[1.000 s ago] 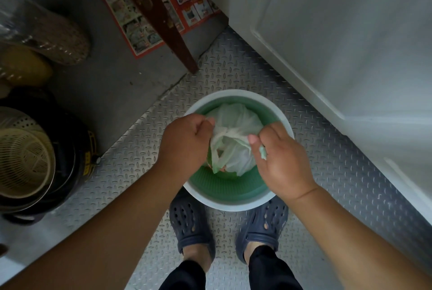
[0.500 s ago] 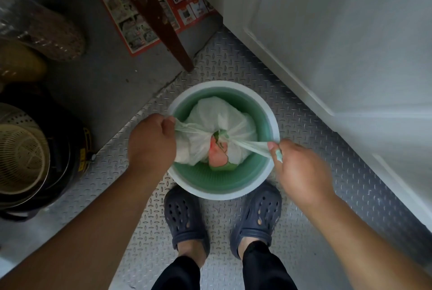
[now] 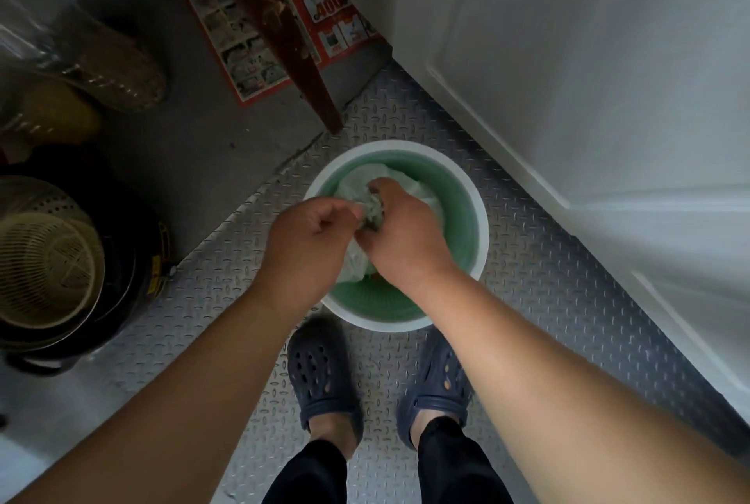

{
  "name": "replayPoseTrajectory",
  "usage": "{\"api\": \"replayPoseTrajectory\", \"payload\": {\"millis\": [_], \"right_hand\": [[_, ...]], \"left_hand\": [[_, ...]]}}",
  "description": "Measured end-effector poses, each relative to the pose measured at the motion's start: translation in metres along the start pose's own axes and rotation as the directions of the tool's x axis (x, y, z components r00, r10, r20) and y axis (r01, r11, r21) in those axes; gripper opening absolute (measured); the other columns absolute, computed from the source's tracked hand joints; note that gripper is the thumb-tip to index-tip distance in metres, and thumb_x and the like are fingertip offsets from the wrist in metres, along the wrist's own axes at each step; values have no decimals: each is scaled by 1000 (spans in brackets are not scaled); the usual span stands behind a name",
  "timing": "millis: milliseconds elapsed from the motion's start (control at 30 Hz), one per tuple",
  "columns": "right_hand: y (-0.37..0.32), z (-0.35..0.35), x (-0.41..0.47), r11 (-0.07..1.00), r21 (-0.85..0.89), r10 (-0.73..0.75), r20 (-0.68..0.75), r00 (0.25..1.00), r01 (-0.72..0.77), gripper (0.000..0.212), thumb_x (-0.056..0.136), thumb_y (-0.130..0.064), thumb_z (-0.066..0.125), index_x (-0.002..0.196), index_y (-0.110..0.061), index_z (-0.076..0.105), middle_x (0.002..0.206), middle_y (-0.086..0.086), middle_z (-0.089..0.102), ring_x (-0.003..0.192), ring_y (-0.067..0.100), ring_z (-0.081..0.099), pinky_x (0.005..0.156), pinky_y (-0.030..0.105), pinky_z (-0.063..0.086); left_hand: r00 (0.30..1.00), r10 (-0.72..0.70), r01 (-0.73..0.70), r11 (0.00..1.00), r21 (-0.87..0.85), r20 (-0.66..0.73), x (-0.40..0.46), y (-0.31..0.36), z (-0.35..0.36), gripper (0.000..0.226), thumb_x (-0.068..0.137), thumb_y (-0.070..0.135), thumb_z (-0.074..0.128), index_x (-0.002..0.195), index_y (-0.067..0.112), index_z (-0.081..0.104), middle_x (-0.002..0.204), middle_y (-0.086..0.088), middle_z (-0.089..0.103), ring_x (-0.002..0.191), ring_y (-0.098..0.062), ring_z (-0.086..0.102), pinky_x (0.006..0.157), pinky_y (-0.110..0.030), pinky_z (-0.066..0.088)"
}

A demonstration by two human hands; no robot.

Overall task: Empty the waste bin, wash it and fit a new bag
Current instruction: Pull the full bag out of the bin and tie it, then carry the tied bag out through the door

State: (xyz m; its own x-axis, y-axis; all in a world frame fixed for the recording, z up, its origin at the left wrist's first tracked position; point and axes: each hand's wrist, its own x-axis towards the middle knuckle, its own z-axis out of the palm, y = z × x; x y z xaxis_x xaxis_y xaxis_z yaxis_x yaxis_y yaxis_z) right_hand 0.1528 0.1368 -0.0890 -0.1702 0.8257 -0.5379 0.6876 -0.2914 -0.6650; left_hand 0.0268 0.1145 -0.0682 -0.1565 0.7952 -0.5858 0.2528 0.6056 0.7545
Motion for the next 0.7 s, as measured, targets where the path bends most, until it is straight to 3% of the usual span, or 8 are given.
{"api": "replayPoseTrajectory", "payload": {"millis": [133,200,267,367,433,500,567,700], "right_hand": [[-1,0,0,996,-90,-9,-19,1000,7,11,93,-20,53,91,-14,62,87,7,69,83,28,65,71,38,54],[-1,-3,-4,995,-98,30,-27,999,-32,17,92,-18,52,76,-17,56,77,2,64,77,26,63,61,31,47],[-5,-10,-12,988,-140,56,-31,998,-60,29,91,-19,52,64,-26,43,67,-7,53,69,21,56,55,27,36],[-18,-27,-28,983,-148,103,-49,994,-109,29,89,-21,52,64,-30,40,64,-13,49,60,10,49,52,26,34],[-32,-43,-41,982,-124,138,-54,989,-144,21,88,-22,53,69,-28,46,67,-10,53,60,8,51,48,24,34],[-48,-59,-54,981,-116,152,-43,987,-156,7,87,-22,53,80,-21,55,73,-4,60,65,15,56,50,24,38],[-66,-73,-69,983,-112,139,-45,989,-143,6,85,-22,52,83,-16,55,77,1,61,69,21,56,50,24,36],[-104,-98,-105,979,-112,171,6,985,-170,15,84,-23,52,72,-22,43,79,6,66,74,24,58,51,26,36]], "left_hand": [[999,-37,37,999,1,14,1,5,-4,17,93,31,64,80,37,74,85,16,76,80,0,71,73,-20,55],[994,-110,110,993,-44,6,-3,5,-10,13,91,35,62,83,36,72,86,12,76,82,-4,71,74,-27,56],[981,-193,192,980,49,19,-14,1,-19,14,91,36,57,83,32,68,89,6,73,85,-12,70,79,-36,58],[923,-379,338,882,329,67,-47,-9,-36,24,96,33,53,79,22,65,90,-6,72,88,-25,69,84,-44,57],[861,-502,420,795,437,86,-74,-15,-51,31,97,35,53,83,11,66,92,-11,71,88,-29,69,82,-40,55],[818,-567,450,740,500,102,-103,-15,-68,29,98,33,51,82,10,60,86,-11,65,79,-25,62,72,-32,49],[803,-588,454,713,534,101,-133,-8,-84,25,98,29,49,79,13,54,82,-12,57,74,-22,55,67,-33,43],[790,-608,471,691,548,87,-200,17,-112,21,98,29,51,83,16,59,84,-15,64,77,-28,63,72,-37,53]]}}
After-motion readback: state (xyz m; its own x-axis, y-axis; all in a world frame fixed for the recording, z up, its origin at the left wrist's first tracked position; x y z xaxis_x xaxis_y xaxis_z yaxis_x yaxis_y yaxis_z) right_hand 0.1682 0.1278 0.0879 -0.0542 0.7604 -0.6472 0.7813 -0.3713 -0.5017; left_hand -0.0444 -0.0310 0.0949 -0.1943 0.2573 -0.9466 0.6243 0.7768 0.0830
